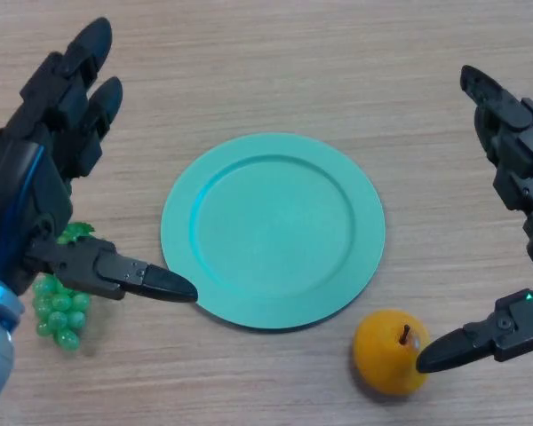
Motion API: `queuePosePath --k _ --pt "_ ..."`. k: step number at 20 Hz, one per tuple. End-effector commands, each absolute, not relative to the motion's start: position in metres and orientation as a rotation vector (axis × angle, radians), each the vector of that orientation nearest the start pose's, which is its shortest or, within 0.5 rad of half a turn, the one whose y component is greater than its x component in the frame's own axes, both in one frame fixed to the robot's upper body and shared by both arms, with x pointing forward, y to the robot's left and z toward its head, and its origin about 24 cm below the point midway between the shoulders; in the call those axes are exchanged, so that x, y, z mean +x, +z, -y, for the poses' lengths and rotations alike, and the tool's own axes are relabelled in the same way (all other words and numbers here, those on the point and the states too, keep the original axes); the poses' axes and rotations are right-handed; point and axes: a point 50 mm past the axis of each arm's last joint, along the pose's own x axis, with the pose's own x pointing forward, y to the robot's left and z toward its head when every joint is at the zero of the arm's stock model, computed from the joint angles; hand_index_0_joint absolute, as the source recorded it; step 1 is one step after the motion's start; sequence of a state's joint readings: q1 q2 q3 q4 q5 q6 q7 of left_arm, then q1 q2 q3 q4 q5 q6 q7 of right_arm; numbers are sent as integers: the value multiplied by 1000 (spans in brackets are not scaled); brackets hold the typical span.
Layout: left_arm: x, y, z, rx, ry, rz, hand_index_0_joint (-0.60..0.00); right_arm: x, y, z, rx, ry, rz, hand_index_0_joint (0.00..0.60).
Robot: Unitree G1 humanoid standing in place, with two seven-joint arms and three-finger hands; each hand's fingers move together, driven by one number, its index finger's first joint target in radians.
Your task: Pick up the yellow pear and place it on the plate
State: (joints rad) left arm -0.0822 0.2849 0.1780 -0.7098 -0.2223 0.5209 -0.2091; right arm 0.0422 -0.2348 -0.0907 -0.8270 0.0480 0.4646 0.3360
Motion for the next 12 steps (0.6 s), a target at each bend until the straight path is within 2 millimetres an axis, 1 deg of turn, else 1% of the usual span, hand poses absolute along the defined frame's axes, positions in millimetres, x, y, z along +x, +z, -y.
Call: queuePosePath --k 1,4,7,9,10,11,12 --pt "217 212 -188 190 -166 518 0 195 202 166 -325 267 508 0" --pt "216 210 -192 189 -159 516 0 198 200 166 -326 254 507 0" --pt "216 199 -194 266 -206 465 0 202 194 170 -315 221 509 0" --pt "216 192 -200 310 -234 435 0 205 178 172 -351 206 493 0" --pt "216 189 -205 293 -224 438 0 209 166 175 -380 183 463 0" --pt "216 188 -207 291 -222 444 0 211 160 177 -366 160 446 0" --pt "218 185 -210 276 -206 455 0 214 150 180 -365 134 428 0"
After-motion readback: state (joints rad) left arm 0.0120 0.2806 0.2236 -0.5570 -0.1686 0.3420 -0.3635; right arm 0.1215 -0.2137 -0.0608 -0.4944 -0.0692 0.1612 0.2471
